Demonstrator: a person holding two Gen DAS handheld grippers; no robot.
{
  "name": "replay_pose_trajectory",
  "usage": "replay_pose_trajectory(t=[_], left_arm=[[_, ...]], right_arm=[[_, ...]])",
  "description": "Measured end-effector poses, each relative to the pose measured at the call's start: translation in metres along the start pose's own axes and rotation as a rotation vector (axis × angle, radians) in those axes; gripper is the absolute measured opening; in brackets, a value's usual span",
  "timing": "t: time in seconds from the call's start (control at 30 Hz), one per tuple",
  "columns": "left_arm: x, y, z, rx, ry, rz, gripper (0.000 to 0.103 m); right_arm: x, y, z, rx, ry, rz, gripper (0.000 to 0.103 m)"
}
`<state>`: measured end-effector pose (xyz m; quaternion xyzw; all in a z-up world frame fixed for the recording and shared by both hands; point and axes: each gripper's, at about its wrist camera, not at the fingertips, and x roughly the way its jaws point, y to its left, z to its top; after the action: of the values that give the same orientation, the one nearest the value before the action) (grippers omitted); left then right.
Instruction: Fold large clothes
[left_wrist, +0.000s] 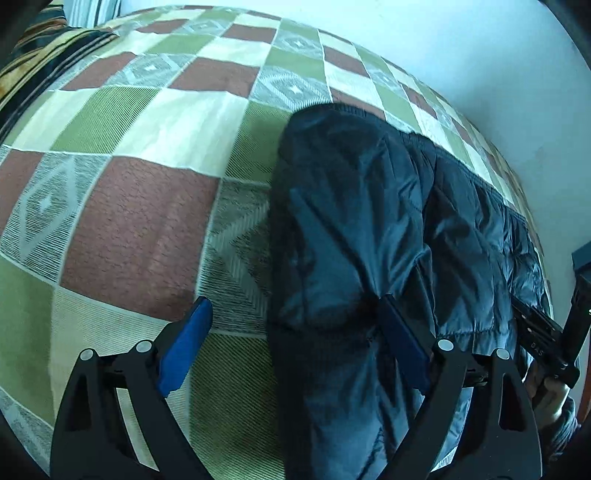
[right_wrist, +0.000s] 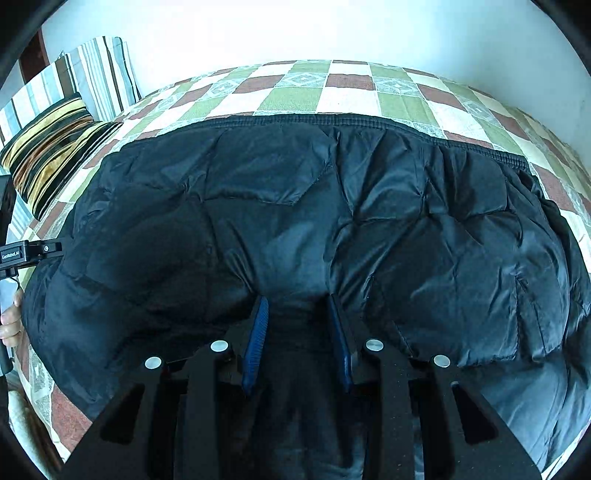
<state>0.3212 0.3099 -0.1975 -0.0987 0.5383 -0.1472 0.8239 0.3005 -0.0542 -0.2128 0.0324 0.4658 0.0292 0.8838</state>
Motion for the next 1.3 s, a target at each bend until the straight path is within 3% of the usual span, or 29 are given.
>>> replay_pose_trajectory(t=[0.53, 0.83, 0.97, 1.13, 1.17, 1.23, 1.3], left_arm=[[0.024, -0.002, 0.008, -0.002, 0.077, -0.017, 0.099], [0.034, -0.003, 0.016, 0.005, 0.120, -0.076, 0.100], [0.033, -0.011, 0.015, 0.003, 0.136, -0.157, 0.082], [0.040, -0.019, 0.014, -0.020, 0.116, -0.172, 0.078], [0.040, -0.020, 0.012, -0.030, 0.114, -0.195, 0.068], [0.039, -0.026, 0.009, -0.045, 0.103, -0.202, 0.063], [0.037, -0.030, 0.008, -0.042, 0.086, -0.206, 0.048]], right_arm=[[0.001, 0.007, -0.003, -0.012, -0.026, -0.041, 0.033], [0.000, 0.009, -0.005, -0.009, -0.041, -0.054, 0.033], [0.000, 0.011, -0.005, -0.009, -0.046, -0.059, 0.033], [0.000, 0.010, -0.005, -0.007, -0.048, -0.059, 0.033], [0.000, 0.011, -0.005, -0.007, -0.049, -0.060, 0.033], [0.000, 0.010, -0.005, -0.006, -0.049, -0.059, 0.033], [0.000, 0.010, -0.006, -0.008, -0.050, -0.060, 0.033]])
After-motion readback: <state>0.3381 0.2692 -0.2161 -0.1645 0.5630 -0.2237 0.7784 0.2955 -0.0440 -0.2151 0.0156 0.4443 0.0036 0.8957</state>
